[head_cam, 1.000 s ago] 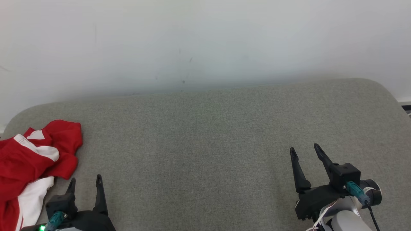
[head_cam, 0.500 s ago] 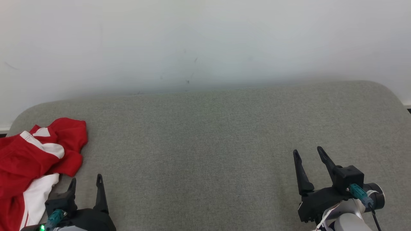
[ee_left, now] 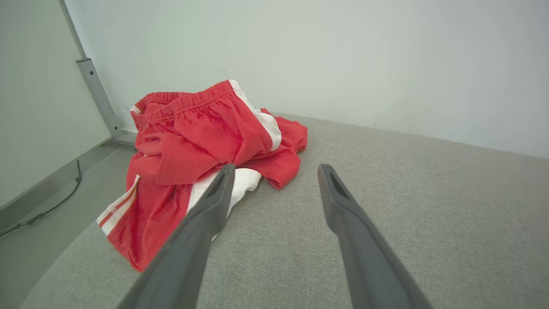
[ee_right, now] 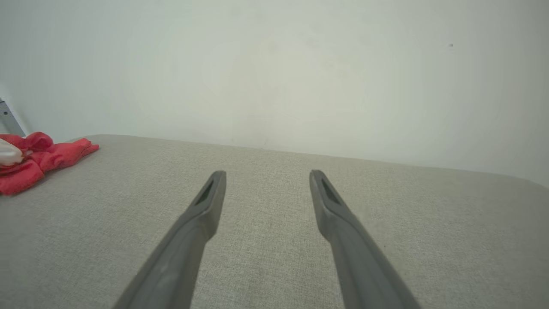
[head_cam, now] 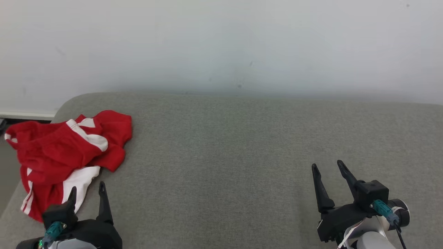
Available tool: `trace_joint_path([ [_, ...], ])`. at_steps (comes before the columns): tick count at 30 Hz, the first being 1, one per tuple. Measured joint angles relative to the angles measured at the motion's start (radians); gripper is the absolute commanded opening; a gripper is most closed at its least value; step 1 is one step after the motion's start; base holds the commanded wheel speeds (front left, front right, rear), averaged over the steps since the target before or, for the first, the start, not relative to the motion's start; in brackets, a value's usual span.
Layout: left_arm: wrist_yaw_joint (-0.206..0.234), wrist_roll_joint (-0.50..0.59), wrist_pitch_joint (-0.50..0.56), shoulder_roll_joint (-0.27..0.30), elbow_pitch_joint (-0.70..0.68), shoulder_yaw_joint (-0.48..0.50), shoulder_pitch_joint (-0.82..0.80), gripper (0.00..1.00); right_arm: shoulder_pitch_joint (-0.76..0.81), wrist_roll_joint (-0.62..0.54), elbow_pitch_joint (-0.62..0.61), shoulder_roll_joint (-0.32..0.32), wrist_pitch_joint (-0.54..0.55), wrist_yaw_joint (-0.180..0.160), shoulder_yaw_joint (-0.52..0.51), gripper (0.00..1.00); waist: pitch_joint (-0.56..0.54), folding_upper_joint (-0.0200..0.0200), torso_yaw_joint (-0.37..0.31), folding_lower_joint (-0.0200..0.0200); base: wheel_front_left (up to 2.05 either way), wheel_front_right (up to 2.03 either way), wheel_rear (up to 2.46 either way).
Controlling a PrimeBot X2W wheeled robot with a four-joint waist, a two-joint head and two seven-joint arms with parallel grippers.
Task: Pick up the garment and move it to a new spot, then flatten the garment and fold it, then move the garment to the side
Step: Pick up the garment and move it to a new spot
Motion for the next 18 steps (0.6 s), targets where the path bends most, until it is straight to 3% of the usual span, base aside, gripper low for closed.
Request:
trace_joint_path([
  [18, 0.000, 0.027, 0.003, -0.007, -0.008, -0.012, -0.002, 1.00, -0.001, 0.009, 0.012, 0.016, -0.001, 0.009, 0.007, 1.00, -0.009, 0.0000, 0.231, 0.0000, 0.00, 0.00, 0.00],
])
